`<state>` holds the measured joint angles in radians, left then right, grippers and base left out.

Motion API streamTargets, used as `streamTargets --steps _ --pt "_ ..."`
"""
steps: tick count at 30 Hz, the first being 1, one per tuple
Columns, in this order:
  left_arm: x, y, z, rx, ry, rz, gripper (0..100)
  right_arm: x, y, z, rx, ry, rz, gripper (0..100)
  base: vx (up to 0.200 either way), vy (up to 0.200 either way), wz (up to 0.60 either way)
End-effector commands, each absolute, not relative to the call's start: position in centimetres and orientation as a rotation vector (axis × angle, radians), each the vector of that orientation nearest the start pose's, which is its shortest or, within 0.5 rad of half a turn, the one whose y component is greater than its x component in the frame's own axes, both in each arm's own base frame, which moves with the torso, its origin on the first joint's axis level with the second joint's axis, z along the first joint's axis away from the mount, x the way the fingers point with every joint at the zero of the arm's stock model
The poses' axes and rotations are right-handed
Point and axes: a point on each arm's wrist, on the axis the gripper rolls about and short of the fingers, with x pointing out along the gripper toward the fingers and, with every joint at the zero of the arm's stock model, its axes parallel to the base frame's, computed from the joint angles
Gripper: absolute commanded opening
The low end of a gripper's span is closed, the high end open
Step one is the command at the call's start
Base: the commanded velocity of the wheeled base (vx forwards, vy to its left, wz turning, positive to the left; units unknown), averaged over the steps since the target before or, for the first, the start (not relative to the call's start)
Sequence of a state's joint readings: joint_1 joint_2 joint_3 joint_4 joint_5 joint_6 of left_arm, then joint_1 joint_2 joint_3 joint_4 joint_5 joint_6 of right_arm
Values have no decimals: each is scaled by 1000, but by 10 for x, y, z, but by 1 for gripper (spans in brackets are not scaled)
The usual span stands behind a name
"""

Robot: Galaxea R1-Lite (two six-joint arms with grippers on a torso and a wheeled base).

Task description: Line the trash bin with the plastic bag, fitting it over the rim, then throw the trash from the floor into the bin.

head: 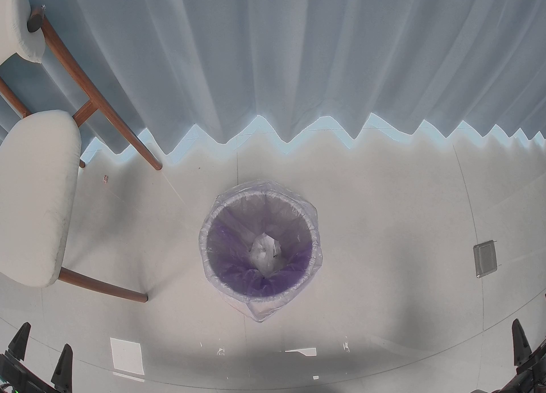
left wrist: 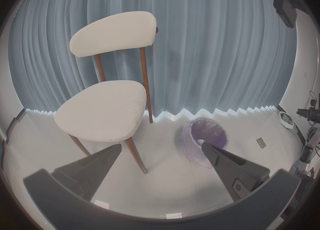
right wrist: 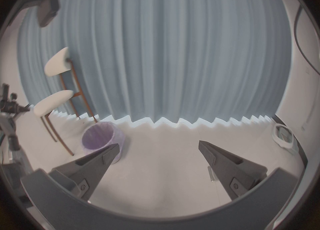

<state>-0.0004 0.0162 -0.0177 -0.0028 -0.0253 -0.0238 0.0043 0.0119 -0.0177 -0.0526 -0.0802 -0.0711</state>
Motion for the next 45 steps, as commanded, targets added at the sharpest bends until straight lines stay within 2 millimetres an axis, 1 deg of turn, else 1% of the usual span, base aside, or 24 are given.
streamTargets --steps 1,3,4,7,11,13,19,23,28,29,30,31,32,34,36,45 --pt "-23 -1 76 -23 -3 -28 100 -23 0 82 -125 -54 -14 100 0 0 0" --pt "-23 -1 76 -25 -3 -28 100 -23 -1 82 -99 -54 -21 100 0 0 0" --pt "-23 -1 76 -25 -3 -26 100 -23 -2 82 -61 -56 -62 100 0 0 0" --pt "-23 -1 76 -28 -3 -25 100 -24 -4 82 -50 -54 -156 100 0 0 0" --pt "-23 -1 76 -28 -3 -25 100 -24 -5 82 -17 -57 -226 100 0 0 0" --pt "-23 -1 76 -29 -3 -25 100 -24 -6 83 25 -63 -254 100 0 0 0" --pt "-23 -1 76 -29 -3 -25 100 -24 -7 82 53 -66 -305 100 0 0 0" --pt "-23 -1 76 -29 -3 -25 100 -24 -7 82 57 -62 -296 100 0 0 0" --pt "-23 -1 76 -29 -3 -26 100 -24 -4 81 -4 -53 -187 100 0 0 0" --pt "-23 -1 76 -29 -3 -26 100 -23 -2 81 -42 -50 -95 100 0 0 0" --pt "-23 -1 76 -29 -3 -26 100 -23 -1 81 -59 -49 -38 100 0 0 0" --pt "-23 -1 76 -29 -3 -26 100 -23 -1 81 -59 -49 -38 100 0 0 0" --pt "-23 -1 76 -29 -3 -26 100 -23 1 80 -54 -40 48 100 0 0 0" --pt "-23 -1 76 -29 -3 -25 100 -23 1 77 -46 -13 40 100 0 0 0" --pt "-23 -1 76 -29 -3 -26 100 -23 -1 75 38 4 -48 100 0 0 0" --pt "-23 -1 76 -29 -3 -26 100 -23 -1 76 9 1 -14 100 0 0 0"
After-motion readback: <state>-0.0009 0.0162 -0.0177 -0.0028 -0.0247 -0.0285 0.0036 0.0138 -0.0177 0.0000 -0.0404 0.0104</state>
